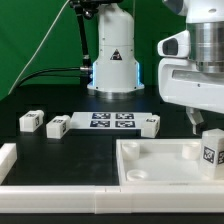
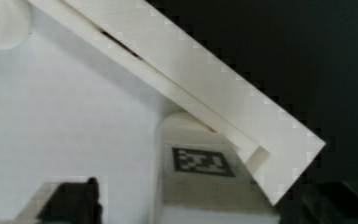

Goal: Assemble one leg

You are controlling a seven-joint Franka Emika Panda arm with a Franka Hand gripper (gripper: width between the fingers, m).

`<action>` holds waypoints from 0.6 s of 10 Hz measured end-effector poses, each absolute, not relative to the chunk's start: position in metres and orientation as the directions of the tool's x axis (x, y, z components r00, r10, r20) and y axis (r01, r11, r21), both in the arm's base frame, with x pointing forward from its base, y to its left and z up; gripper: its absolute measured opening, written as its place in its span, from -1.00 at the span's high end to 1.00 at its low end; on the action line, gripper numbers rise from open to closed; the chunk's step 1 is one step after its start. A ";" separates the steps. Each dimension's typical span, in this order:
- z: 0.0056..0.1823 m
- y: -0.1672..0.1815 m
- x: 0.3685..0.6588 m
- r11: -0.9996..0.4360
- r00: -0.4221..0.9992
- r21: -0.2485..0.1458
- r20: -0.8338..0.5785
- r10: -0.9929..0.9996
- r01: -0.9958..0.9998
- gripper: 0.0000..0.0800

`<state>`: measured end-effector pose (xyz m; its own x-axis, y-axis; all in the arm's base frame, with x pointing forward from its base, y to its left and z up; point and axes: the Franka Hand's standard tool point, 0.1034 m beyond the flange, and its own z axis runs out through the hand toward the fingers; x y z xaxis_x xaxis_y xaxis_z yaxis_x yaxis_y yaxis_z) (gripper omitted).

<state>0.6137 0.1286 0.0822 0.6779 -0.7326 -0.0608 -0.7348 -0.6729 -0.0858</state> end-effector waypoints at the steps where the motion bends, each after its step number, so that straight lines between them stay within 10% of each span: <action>1: 0.082 0.129 0.614 -0.761 0.766 -0.092 -0.050 -0.641 -0.642 -0.54; 6: 0.081 0.129 0.613 -0.998 0.999 -0.059 -0.001 -0.032 -0.032 -0.62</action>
Offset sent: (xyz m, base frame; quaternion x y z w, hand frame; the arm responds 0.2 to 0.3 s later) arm 0.0048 0.0023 -0.0004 -0.0257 -0.0039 -0.3514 0.9358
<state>0.6128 0.1287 0.0806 0.9995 -0.0318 -0.0013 -0.0318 -0.9977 -0.0592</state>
